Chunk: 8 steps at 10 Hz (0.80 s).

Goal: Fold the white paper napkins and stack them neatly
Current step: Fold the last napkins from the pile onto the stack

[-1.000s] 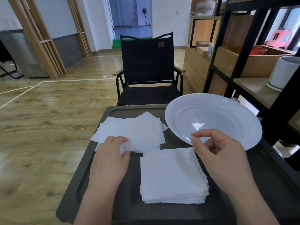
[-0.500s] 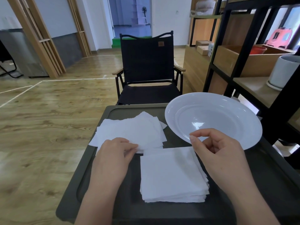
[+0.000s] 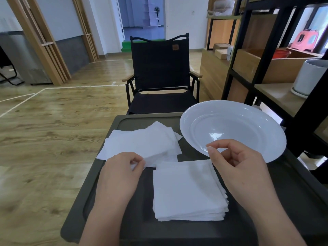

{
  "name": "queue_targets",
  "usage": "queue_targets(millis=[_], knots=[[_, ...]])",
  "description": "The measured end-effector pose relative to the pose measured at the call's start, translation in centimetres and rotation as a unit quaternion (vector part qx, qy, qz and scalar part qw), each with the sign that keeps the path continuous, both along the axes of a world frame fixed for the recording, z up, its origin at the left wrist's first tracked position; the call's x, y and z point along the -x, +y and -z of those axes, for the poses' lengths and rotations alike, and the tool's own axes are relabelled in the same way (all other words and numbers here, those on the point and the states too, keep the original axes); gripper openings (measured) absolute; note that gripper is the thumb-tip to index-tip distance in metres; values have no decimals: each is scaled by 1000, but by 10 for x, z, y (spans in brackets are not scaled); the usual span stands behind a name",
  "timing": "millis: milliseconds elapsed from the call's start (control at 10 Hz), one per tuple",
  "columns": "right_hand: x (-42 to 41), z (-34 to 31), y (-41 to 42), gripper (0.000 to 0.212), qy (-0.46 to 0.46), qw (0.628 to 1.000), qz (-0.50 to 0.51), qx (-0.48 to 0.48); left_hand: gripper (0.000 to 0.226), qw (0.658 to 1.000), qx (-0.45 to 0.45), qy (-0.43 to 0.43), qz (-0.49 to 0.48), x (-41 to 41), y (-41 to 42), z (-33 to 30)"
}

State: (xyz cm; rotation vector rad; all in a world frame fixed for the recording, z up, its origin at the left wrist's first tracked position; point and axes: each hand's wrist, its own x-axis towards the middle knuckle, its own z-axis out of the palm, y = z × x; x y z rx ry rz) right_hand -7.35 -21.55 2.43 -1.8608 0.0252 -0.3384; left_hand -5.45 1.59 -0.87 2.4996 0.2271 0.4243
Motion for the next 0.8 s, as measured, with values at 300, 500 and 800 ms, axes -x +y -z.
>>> queue_targets(millis=[300,500,800], knots=[[1,-1,1,8,0,1000,-10,-21,11,998,53,-29,-13,2,-1,-5],[2,-3,2,8,7,1000,-16,-25,16,976,197,-85,-41,5,-8,-16],[9,-8,20,17,30,993,-95,-57,29,799,579,-67,148,24,-17,-53]])
